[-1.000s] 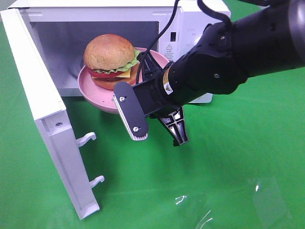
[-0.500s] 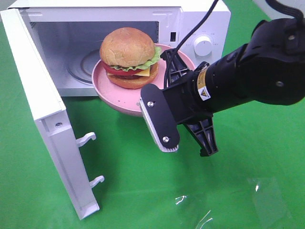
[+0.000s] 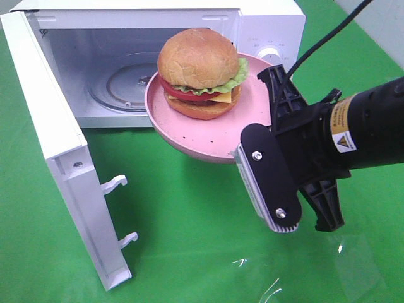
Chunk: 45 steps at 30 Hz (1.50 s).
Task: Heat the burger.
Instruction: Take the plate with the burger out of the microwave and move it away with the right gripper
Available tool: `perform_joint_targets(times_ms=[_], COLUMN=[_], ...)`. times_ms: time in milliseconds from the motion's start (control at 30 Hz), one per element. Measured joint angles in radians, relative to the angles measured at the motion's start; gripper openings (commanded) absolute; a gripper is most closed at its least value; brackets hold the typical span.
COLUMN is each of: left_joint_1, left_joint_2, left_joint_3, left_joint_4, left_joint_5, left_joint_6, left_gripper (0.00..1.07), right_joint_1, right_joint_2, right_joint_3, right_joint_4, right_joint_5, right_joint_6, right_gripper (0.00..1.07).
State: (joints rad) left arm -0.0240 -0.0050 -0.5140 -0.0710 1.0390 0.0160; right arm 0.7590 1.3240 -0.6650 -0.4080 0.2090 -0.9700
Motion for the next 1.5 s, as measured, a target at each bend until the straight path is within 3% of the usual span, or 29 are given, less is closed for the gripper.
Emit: perform_joint_targets(times_ms=[433, 767, 1500], left_joint_1=[0.000, 0.000, 0.000], left_joint_2=[0.000, 0.000, 0.000], left_joint_3=[0.000, 0.000, 0.000], left_joint_4=[0.000, 0.000, 0.000], left_joint_5=[0.000, 0.000, 0.000], left_joint_6=[0.000, 0.000, 0.000], left_gripper=[1.00, 1.00, 1.00], right_joint_1=[0.000, 0.000, 0.000], right_joint_2=[-0.200, -0.296, -0.352], right_joint_3=[0.089, 0.094, 0.094], right_joint_4=[0.008, 0.009, -0.233], right_joint_5=[0.138, 0.259, 0.572], right_joint_6=[0.027, 0.076, 0.781], right_gripper=[0.00, 0.00, 0.00])
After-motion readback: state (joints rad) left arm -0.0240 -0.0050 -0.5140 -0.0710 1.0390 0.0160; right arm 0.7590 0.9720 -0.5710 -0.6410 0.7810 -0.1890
